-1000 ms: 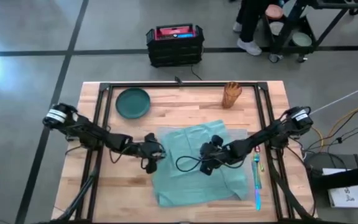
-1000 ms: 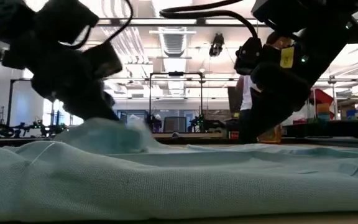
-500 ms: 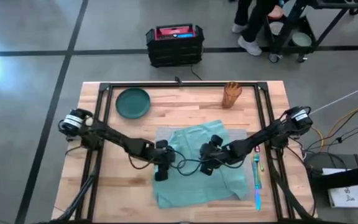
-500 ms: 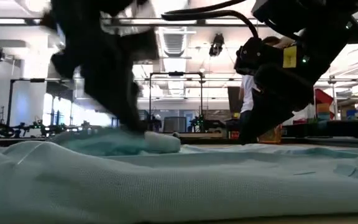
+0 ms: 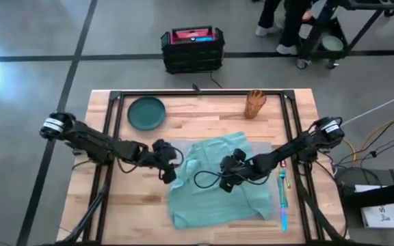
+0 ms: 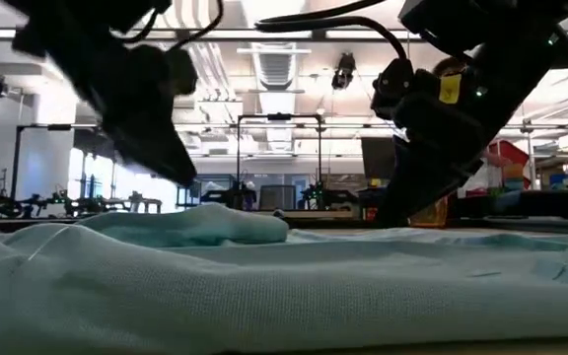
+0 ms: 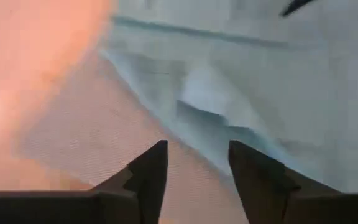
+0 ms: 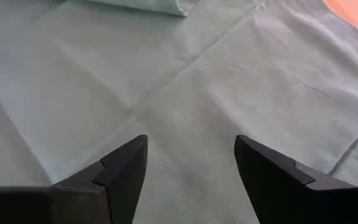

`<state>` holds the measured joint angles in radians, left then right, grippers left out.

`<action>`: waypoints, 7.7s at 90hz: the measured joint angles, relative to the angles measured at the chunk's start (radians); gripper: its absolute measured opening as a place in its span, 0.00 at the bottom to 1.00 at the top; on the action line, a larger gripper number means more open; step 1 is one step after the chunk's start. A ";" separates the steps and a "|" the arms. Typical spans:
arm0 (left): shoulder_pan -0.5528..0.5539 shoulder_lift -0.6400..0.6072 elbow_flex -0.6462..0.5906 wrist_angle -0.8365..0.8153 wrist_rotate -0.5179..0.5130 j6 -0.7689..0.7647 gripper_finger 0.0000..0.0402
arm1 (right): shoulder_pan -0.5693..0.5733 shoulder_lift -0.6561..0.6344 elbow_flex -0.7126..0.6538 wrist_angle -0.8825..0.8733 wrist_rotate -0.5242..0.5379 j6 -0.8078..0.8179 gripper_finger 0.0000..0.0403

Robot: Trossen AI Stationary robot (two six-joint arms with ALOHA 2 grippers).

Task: Set table place
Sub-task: Fold the light blue table napkin

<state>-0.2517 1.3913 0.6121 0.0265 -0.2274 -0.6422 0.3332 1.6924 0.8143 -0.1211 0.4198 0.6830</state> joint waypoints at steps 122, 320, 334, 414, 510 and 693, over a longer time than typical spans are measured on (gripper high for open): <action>-0.012 0.192 0.238 -0.116 -0.003 0.053 0.17 | 0.000 0.020 0.000 0.000 0.008 -0.047 0.54; -0.085 0.128 0.296 -0.838 -0.391 -0.026 0.06 | 0.000 0.019 0.000 0.003 -0.008 -0.013 0.51; -0.084 0.126 0.297 -0.838 -0.347 -0.014 0.22 | -0.015 0.012 0.002 0.000 -0.021 0.024 0.55; -0.228 0.105 0.143 -0.156 0.077 0.021 0.56 | 0.197 -0.297 0.032 -0.402 -0.350 0.119 0.57; -0.476 0.356 0.529 -0.295 0.135 -0.112 0.42 | 0.479 -0.172 0.031 -0.221 -0.211 0.301 0.54; -0.399 0.420 0.538 -0.289 0.159 -0.129 0.02 | 0.621 -0.207 0.031 -0.335 -0.397 0.475 0.63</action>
<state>-0.6510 1.8118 1.1503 -0.2626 -0.0680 -0.7708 0.9544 1.4856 0.8455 -0.4561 0.0227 1.1576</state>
